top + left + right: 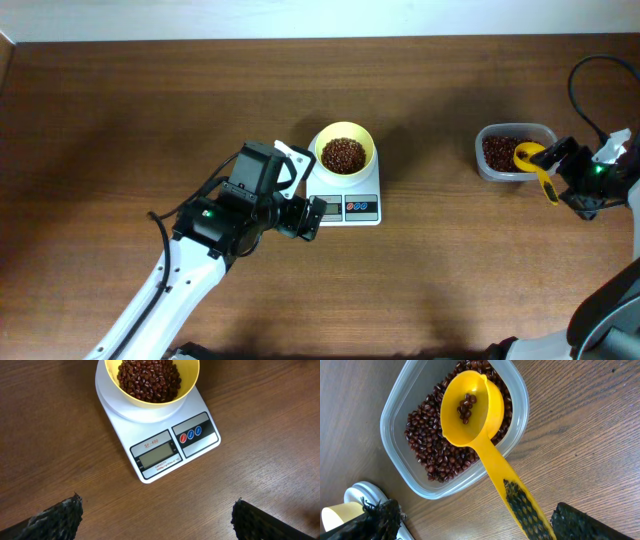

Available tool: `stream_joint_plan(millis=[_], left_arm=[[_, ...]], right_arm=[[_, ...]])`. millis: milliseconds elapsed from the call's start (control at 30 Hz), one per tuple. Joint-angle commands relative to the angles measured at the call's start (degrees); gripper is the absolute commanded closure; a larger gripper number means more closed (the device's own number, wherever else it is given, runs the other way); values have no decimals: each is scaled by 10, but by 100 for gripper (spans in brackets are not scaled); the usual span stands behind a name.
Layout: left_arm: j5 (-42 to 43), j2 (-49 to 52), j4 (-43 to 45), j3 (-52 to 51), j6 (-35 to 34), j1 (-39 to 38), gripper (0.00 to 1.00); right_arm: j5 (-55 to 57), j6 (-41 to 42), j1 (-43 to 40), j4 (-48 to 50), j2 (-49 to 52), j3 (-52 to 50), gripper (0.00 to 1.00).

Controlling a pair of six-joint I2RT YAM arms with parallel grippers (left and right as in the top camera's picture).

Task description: Scoop item into bowl and weigh 50g on scale

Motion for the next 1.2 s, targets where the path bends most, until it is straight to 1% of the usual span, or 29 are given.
stream_joint_plan(millis=[0, 1033, 1167], left_arm=[[-4, -3, -1, -2, -3, -2, 1], [-4, -3, -1, -2, -3, -2, 1], [-4, -3, -1, -2, -3, -2, 1]], right_arm=[[-7, -4, 0, 0, 3, -2, 1], [-7, -4, 0, 1, 3, -2, 1], [-7, -4, 0, 19, 3, -2, 1]])
